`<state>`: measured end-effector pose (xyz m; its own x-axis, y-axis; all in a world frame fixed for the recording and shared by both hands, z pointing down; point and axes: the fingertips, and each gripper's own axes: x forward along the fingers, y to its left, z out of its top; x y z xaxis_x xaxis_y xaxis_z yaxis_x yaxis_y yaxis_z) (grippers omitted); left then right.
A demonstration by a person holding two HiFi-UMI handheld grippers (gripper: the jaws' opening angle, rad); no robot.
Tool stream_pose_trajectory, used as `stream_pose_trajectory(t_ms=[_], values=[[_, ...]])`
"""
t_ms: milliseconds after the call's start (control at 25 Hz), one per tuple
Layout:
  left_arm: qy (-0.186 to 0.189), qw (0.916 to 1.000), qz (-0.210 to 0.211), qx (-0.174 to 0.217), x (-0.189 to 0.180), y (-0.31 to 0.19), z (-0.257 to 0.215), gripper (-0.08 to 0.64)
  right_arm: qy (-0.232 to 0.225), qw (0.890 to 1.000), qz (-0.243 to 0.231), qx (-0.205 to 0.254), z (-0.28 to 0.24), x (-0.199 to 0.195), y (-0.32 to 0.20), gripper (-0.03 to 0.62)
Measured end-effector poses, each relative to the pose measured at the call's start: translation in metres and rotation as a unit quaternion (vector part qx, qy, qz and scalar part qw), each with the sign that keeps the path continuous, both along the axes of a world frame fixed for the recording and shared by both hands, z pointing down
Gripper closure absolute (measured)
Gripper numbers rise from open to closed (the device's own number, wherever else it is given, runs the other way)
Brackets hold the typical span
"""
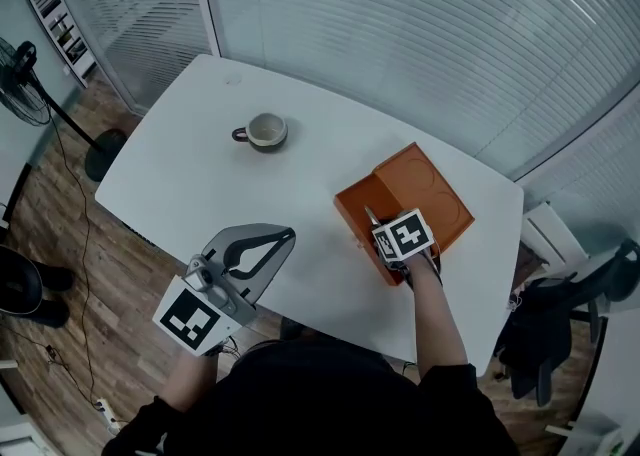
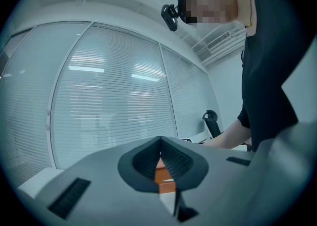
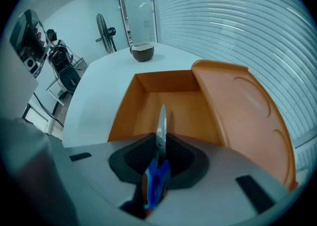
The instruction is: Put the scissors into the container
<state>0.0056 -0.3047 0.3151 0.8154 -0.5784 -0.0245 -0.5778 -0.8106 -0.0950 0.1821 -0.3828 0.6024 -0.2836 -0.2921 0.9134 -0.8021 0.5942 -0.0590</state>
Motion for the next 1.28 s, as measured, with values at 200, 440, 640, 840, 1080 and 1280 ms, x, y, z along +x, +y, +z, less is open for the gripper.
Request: stream_pose_trajectory(t_ms=[200, 440, 640, 840, 1080, 1280], values=[[-0.003, 1.0, 0.007, 0.003, 0.0, 0.002, -0.001, 0.548, 0.002, 1.0, 0.001, 0.002, 0.001, 0.0, 0.0, 0.518], [-0.006, 0.9999, 0.013, 0.007, -0.004, 0.007, -0.001, 0.548, -0.001, 1.0, 0.011, 0.015, 0.001, 0.001, 0.001, 0.513], [-0.009, 0.9998, 0.015, 0.01, -0.013, 0.011, -0.002, 0.548, 0.004, 1.0, 0.016, 0.022, 0.0, -0.001, 0.001, 0.495], [-0.01, 0.9997, 0.017, 0.012, -0.022, 0.016, 0.001, 0.548, 0.008, 0.999, 0.027, 0.031, 0.0, 0.0, 0.002, 0.486], [-0.007, 0.9997, 0.02, 0.015, -0.03, 0.02, 0.001, 0.548, 0.004, 0.997, 0.05, 0.063, -0.012, 0.004, 0.0, 0.48], [-0.008, 0.9994, 0.031, 0.017, -0.031, 0.022, 0.001, 0.548, -0.012, 0.992, 0.071, 0.102, -0.033, -0.001, -0.003, 0.48]])
